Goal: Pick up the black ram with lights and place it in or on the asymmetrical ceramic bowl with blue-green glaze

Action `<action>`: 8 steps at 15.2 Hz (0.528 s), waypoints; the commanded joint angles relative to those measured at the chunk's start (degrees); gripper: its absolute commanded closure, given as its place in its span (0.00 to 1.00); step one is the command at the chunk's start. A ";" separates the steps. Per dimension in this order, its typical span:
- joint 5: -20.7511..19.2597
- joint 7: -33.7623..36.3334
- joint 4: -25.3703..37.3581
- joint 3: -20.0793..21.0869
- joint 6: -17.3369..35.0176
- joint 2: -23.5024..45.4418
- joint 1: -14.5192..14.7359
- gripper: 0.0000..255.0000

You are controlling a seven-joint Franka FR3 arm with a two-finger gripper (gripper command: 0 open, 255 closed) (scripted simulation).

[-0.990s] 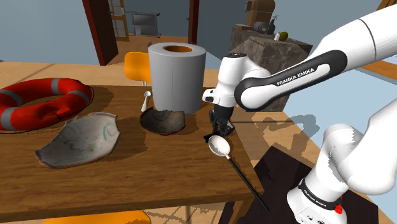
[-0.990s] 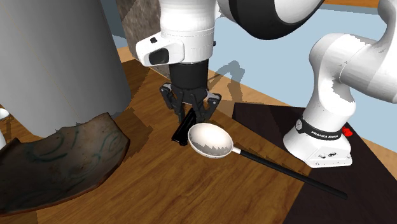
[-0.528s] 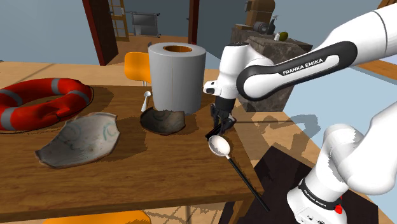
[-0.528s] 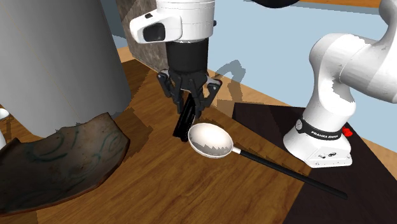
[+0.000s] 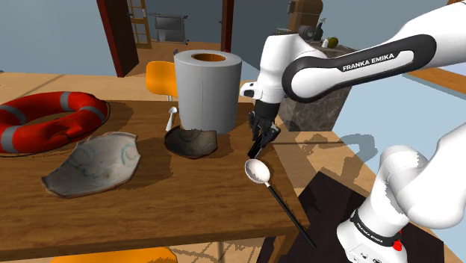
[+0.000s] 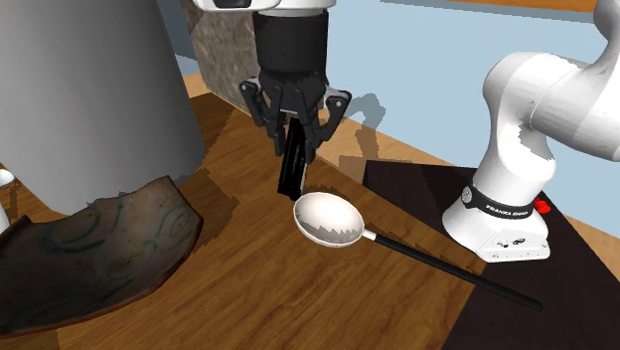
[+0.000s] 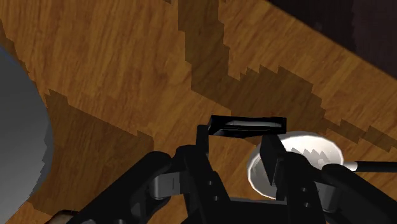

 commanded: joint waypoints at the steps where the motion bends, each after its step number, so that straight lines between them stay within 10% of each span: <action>1: 0.00 0.05 1.24 0.07 -1.66 -0.40 0.02 1.00; 8: 0.02 0.12 5.75 0.21 -7.24 -1.46 0.05 1.00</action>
